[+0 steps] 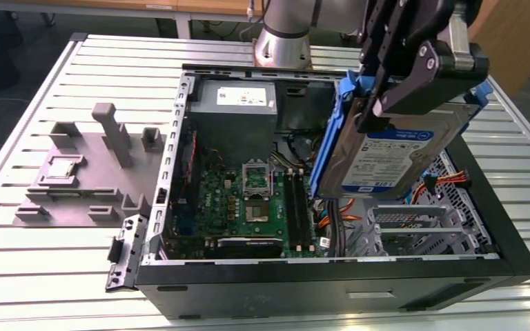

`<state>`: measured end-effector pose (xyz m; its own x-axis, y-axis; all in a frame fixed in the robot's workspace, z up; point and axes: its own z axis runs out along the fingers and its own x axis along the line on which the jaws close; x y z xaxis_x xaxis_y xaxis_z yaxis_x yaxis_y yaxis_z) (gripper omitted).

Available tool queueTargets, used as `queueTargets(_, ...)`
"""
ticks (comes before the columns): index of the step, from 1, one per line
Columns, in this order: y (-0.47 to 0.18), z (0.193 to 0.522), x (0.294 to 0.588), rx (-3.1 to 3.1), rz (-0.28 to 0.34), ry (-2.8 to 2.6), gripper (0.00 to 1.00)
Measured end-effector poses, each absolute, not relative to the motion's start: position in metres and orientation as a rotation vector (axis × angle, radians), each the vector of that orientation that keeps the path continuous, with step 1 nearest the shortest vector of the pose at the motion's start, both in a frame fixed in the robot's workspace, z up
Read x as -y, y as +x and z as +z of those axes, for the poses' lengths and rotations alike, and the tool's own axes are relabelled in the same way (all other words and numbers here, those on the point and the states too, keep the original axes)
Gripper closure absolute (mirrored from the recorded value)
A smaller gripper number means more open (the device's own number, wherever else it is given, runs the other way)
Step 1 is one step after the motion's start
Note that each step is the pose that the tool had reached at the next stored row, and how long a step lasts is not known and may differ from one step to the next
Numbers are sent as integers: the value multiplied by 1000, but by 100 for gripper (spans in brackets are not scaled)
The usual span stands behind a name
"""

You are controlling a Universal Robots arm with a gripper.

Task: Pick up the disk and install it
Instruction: 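Insert the disk into the insertion slot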

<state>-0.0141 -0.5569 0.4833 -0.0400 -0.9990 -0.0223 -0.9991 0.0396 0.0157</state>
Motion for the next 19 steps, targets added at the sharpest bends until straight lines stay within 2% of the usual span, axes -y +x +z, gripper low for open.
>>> queueTargets(19, 14, 478, 560, -2254, 42, -2181, 64)
